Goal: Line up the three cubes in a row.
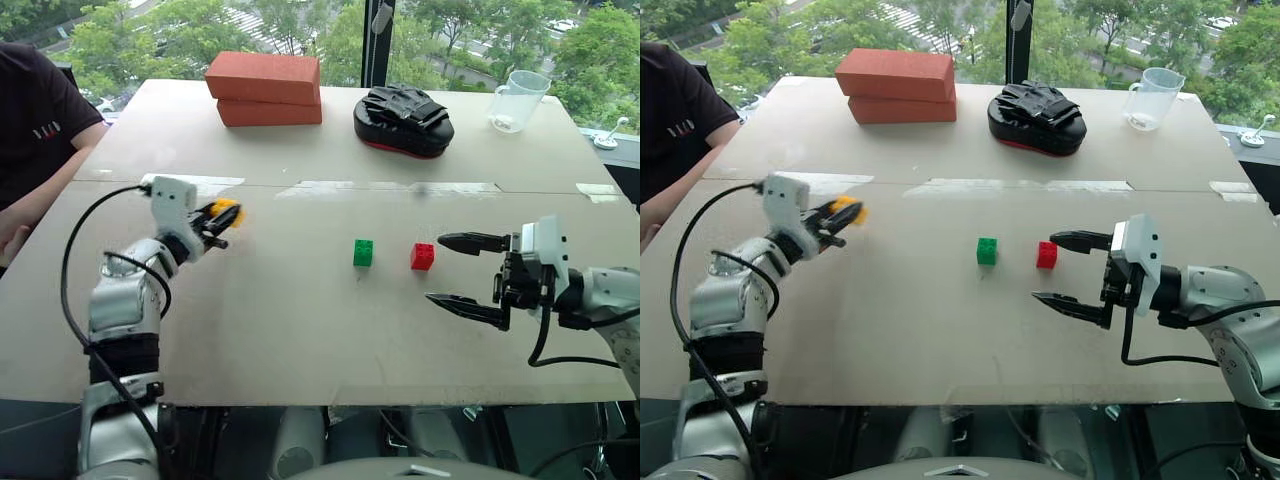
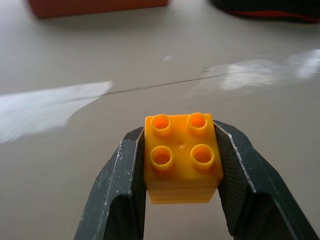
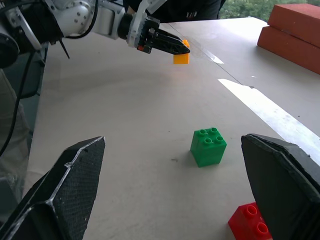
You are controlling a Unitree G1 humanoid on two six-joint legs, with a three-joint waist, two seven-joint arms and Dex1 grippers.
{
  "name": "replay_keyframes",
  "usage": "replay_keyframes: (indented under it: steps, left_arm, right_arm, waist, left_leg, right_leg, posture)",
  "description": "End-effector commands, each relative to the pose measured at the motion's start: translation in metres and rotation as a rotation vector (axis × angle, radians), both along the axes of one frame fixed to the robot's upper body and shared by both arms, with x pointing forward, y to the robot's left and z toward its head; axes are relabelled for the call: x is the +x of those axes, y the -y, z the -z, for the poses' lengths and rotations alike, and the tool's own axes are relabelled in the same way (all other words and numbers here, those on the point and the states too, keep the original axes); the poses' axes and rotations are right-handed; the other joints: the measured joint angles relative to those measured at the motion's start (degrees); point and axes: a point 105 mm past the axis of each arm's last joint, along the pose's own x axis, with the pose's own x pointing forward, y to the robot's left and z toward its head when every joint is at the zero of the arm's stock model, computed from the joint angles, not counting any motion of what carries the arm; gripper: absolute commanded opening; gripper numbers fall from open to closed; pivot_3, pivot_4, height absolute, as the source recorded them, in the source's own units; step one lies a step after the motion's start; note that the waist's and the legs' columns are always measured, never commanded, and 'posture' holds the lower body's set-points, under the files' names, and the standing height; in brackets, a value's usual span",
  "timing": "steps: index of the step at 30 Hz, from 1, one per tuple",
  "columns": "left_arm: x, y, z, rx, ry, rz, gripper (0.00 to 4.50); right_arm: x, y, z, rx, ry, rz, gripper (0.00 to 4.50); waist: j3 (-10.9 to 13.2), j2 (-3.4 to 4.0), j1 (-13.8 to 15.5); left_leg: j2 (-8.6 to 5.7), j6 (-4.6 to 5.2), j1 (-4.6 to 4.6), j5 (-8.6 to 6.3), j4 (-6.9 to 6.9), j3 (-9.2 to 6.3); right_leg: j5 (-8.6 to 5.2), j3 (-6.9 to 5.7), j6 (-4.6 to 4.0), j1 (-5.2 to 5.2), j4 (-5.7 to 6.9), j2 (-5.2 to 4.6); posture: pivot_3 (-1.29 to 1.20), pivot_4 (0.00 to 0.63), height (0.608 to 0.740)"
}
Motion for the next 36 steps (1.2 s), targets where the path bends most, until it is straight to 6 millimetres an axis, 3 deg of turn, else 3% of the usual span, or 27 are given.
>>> replay_keyframes:
  steps: [1,5,7,11,32,34,36]
  left_arm:
    - [-0.011,0.035,-0.012,0.029,-0.018,0.352,1.27]
    - [-0.014,0.055,-0.007,0.131,0.019,0.56,1.27]
    - [-0.023,0.061,0.001,0.149,-0.089,0.724,1.27]
    - [-0.012,0.061,0.015,0.336,-0.12,0.835,1.27]
    - [0.0,0.062,0.026,0.418,-0.04,0.863,1.27]
    - [0.001,0.063,0.026,0.417,-0.035,0.863,2.36]
    - [0.001,0.064,0.023,0.405,-0.017,0.859,3.1]
  right_arm:
    - [-0.003,0.004,-0.011,-0.018,0.064,0.011,4.5]
    - [-0.004,0.007,-0.013,-0.018,0.072,0.03,4.5]
    - [-0.005,0.008,-0.012,-0.023,0.074,0.037,4.5]
    - [-0.011,0.012,-0.012,-0.026,0.066,0.046,4.5]
    - [-0.019,0.019,-0.007,-0.059,0.045,0.073,4.5]
    - [-0.019,0.019,-0.007,-0.06,0.042,0.071,4.5]
    - [-0.019,0.019,-0.008,-0.061,0.037,0.07,4.5]
  waist:
    - [0.0,0.01,-0.1]
    - [0.0,0.03,-0.2]
    - [0.0,0.02,-0.1]
    - [0.0,0.02,0.3]
    - [0.0,-0.01,-0.1]
    - [0.0,-0.01,-0.1]
    - [0.0,-0.01,-0.1]
  left_leg:
    - [0.0,0.02,0.0,0.01,0.0,0.0]
    - [0.0,0.08,-0.01,0.04,-0.02,0.06]
    - [0.02,0.08,-0.02,0.03,-0.03,0.08]
    - [0.0,0.08,-0.08,0.03,-0.02,0.0]
    - [-0.02,0.19,-0.11,-0.03,0.03,0.06]
    - [-0.02,0.19,-0.11,-0.03,0.03,0.06]
    - [-0.02,0.19,-0.11,-0.03,0.03,0.06]
  right_leg:
    - [0.0,-0.03,0.0,0.0,0.0,0.01]
    - [0.0,0.01,0.0,-0.02,-0.02,0.03]
    - [0.0,0.04,0.01,-0.05,-0.03,0.11]
    - [-0.03,-0.13,0.03,-0.06,-0.02,0.42]
    - [-0.03,-0.01,0.06,-0.08,-0.06,0.31]
    - [-0.03,-0.01,0.06,-0.08,-0.05,0.31]
    - [-0.03,-0.01,0.06,-0.08,-0.05,0.32]
  posture:
    - [0.0,0.15,0.74]
    - [0.0,0.15,0.74]
    - [0.0,0.15,0.74]
    - [0.0,0.15,0.74]
    - [0.0,0.15,0.74]
    - [0.0,0.15,0.74]
    - [0.0,0.15,0.74]
